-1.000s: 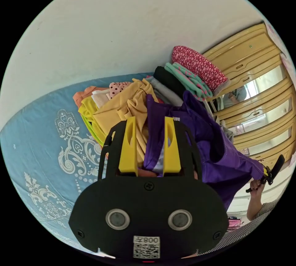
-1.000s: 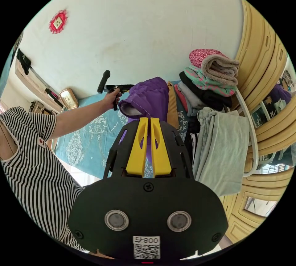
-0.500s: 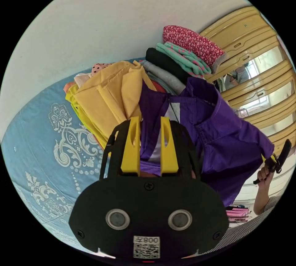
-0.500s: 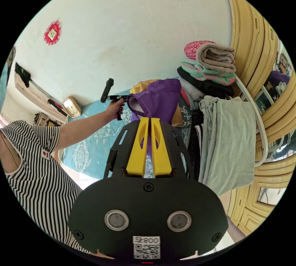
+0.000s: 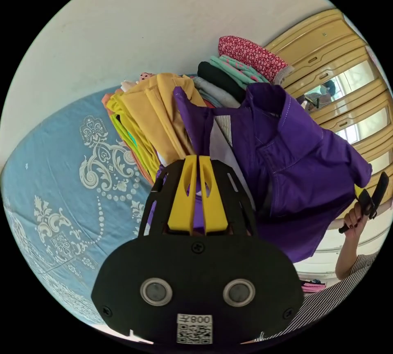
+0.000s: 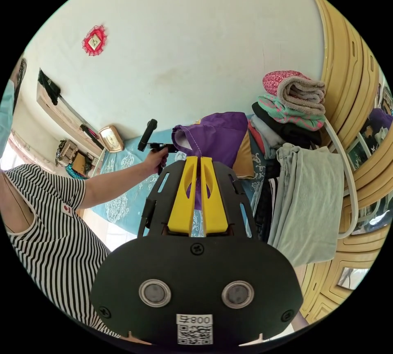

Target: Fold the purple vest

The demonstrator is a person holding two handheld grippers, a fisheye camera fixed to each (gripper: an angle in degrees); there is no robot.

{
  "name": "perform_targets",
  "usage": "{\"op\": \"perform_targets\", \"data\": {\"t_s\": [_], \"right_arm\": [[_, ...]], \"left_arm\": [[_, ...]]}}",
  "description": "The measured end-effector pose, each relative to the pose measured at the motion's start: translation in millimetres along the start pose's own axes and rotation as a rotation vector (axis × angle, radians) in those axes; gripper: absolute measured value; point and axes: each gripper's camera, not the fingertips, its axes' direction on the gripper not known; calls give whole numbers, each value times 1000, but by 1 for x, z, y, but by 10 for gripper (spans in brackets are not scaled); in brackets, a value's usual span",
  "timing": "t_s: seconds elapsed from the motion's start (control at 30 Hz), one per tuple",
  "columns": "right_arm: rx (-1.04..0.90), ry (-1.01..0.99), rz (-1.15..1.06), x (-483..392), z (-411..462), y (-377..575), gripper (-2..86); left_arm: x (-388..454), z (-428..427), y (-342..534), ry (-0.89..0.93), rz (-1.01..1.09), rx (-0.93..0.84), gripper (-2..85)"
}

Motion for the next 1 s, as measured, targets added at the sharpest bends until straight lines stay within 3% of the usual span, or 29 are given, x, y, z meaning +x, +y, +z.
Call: {"op": "perform_targets", "data": {"t_s": [0.17, 0.43, 0.73, 1.0], "right_arm": [[25, -54, -39, 0, -8, 10, 8], [26, -186, -163, -7, -4, 22, 8], [-47, -420, -304, -39, 57, 7, 7], [-159, -550, -415, -94, 151, -42, 8]], "left_arm": [[-6, -53, 77, 8, -71, 58, 6], [-25, -204, 278, -26, -242, 249, 7], [-41, -352, 485, -200, -450, 426, 6], [-73, -440, 589, -271, -548, 521, 5]]}}
